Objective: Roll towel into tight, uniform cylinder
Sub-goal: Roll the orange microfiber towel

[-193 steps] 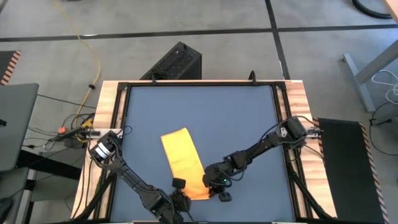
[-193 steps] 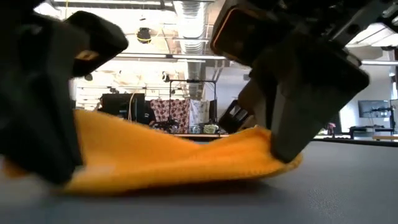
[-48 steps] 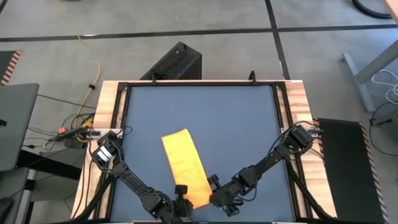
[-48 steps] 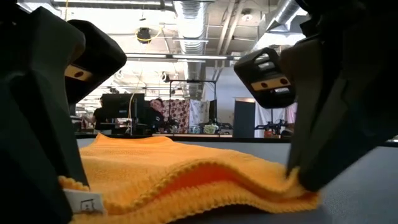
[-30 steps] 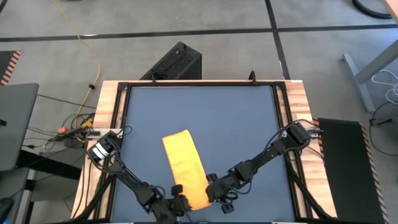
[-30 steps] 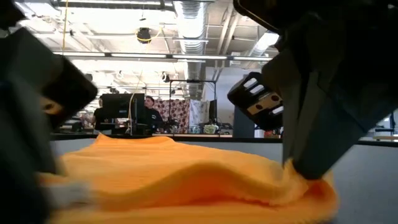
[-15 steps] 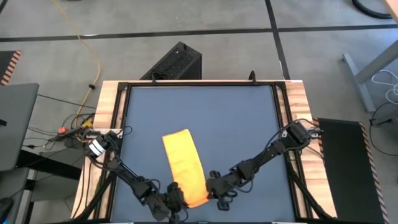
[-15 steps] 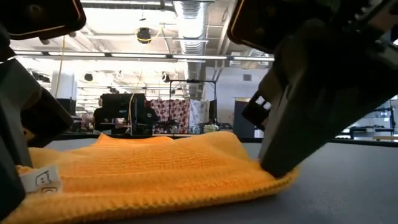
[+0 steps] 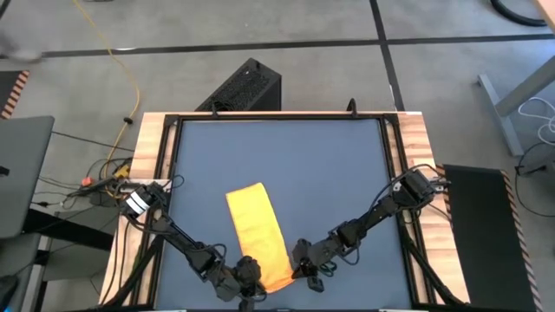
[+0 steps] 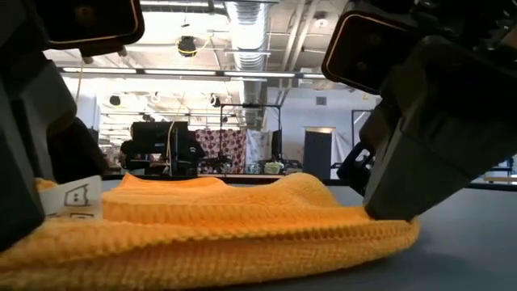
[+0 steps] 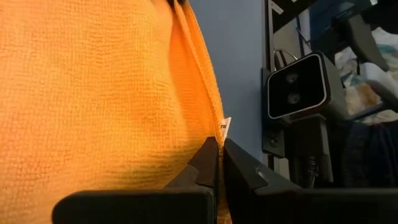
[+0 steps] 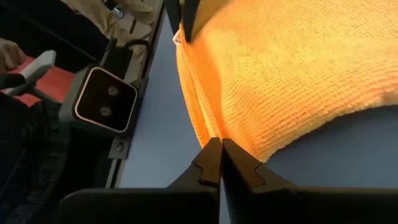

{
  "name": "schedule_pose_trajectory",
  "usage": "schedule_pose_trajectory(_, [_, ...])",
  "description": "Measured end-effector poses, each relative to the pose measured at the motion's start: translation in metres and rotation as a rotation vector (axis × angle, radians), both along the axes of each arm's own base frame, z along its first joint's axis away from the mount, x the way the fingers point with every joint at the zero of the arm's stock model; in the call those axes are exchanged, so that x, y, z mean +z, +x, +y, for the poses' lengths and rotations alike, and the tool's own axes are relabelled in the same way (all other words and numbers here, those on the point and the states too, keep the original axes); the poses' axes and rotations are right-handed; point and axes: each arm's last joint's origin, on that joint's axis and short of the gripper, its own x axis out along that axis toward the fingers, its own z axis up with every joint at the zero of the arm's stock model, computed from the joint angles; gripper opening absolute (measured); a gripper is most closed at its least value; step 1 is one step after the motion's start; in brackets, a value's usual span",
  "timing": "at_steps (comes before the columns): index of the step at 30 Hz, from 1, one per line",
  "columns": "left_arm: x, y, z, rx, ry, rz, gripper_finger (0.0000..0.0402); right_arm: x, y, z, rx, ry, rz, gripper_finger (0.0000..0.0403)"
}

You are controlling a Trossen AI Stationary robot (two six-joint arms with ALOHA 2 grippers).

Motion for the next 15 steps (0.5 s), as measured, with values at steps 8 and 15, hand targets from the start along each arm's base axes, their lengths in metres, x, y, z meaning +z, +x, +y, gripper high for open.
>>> schedule_pose_trajectory(8, [0.000, 0.004, 0.004, -0.014, -0.021, 0.011, 0.0000, 0.001, 0.006, -0.008, 0.047, 0.039, 0.018, 0.0092])
schedule_pose_trajectory(15, [0.001, 0.005, 0.004, -0.014, -0.034, 0.012, 0.0000, 0.015, 0.010, -0.026, 0.184, 0.063, 0.052, 0.0147])
